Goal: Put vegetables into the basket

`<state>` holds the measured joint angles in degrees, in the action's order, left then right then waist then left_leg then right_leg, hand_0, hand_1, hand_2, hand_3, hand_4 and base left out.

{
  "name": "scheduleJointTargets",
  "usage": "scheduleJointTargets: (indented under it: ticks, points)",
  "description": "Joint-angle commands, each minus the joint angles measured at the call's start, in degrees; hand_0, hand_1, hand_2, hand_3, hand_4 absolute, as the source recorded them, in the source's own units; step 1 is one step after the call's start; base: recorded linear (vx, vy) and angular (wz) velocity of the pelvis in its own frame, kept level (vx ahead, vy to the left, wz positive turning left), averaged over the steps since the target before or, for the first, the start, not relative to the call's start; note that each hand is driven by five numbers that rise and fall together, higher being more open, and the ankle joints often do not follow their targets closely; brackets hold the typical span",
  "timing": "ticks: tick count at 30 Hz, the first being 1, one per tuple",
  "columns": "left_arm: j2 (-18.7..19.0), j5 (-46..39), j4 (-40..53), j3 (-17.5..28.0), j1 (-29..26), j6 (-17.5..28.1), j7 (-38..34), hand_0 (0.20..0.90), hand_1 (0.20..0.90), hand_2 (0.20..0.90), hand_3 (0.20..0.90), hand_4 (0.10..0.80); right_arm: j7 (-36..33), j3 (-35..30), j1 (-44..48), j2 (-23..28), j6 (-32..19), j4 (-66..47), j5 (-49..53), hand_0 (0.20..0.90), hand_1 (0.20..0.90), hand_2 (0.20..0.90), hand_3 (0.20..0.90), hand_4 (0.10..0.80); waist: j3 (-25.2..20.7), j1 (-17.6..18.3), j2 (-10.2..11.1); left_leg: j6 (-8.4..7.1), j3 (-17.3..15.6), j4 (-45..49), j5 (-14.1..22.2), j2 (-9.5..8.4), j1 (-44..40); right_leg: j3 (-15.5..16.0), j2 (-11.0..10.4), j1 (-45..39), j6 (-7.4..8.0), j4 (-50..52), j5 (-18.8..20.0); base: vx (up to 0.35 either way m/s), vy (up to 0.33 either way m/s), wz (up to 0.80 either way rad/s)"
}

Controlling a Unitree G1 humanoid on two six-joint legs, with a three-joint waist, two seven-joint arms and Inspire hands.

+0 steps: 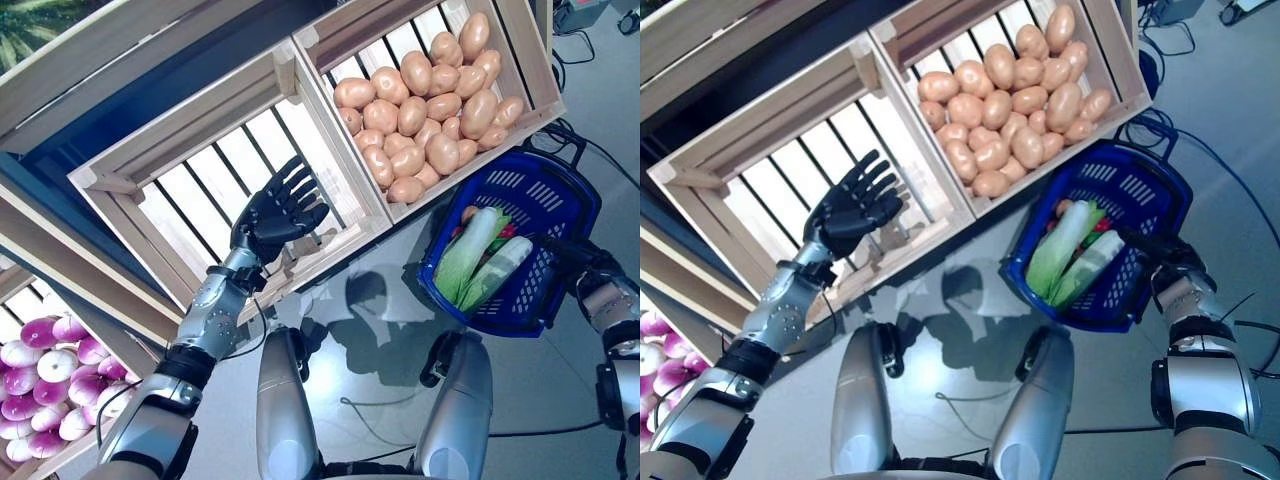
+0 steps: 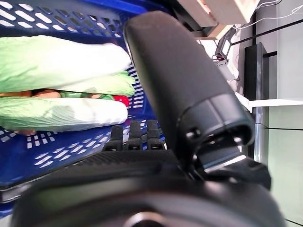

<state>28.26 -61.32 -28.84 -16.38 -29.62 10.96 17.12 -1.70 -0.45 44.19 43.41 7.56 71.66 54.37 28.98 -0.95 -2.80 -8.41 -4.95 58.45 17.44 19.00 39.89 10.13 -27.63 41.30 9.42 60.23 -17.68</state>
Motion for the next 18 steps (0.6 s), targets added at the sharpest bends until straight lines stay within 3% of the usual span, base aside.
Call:
scheduleJointTargets:
  ticks: [1, 5, 12, 15, 18]
  points:
    - [3.14, -2.27, 1.25, 3.41, -1.61, 4.91, 3.18, 0.9, 0.9, 0.9, 0.9, 0.8, 3.28, 0.1, -1.84, 2.39, -1.62, 0.12, -1.31, 0.9, 0.9, 0.9, 0.9, 0.8, -5.38, -0.14, 1.17, -0.07, -1.97, -8.27, 2.57, 1.81, -6.64, -1.61, 0.41, -5.16, -0.43, -6.12, 1.23, 0.0, 0.0, 0.0]
    - [2.6, -0.33, 0.92, 2.93, -0.57, 4.59, 3.09, 0.9, 0.9, 0.9, 0.9, 0.8, 5.29, 0.72, -4.09, 0.55, -0.9, -0.73, -2.1, 0.9, 0.9, 0.9, 0.9, 0.8, -6.73, -0.24, 1.62, 0.01, -3.82, -16.08, -1.28, 1.24, -11.38, 0.49, 1.51, -9.92, -0.33, -12.75, 4.32, 0.058, -0.011, 0.03]
    - [2.25, 2.44, -0.99, 3.86, 0.27, 3.71, 2.71, 0.9, 0.9, 0.9, 0.9, 0.8, 7.46, -0.15, -8.74, -4.59, -3.2, -2.97, 1.02, 0.9, 0.9, 0.9, 0.9, 0.8, -10.53, -0.55, 2.74, -0.11, -6.89, -32.01, -9.25, -1.28, -22.62, 6.17, 4.67, -22.36, 0.15, -30.36, 11.02, 0.124, -0.026, -0.02]
    - [1.02, 5.21, -0.8, 5.37, 2.92, 3.22, 0.83, 0.9, 0.9, 0.9, 0.9, 0.8, 8.12, -0.76, -11.98, -8.14, -3.15, -4.43, 1.01, 0.9, 0.9, 0.9, 0.9, 0.8, -13.19, -0.72, 3.47, -0.11, -8.71, -39.66, -12.45, -2.32, -28.24, 8.43, 6.35, -28.39, 1.13, -39.46, 14.28, 0.238, -0.051, -0.11]
    - [-1.75, 9.19, -1.25, 7.12, 7.86, 1.67, -0.6, 0.9, 0.9, 0.9, 0.9, 0.8, 7.09, -0.56, -15.63, -13.16, -6.63, -9.18, 1.19, 0.9, 0.9, 0.9, 0.9, 0.8, -17.39, -0.98, 4.02, -0.46, -9.85, -50.88, -16.85, -3.99, -35.21, 9.85, 9.86, -36.61, 2.01, -51.43, 17.89, 0.287, -0.03, -0.2]
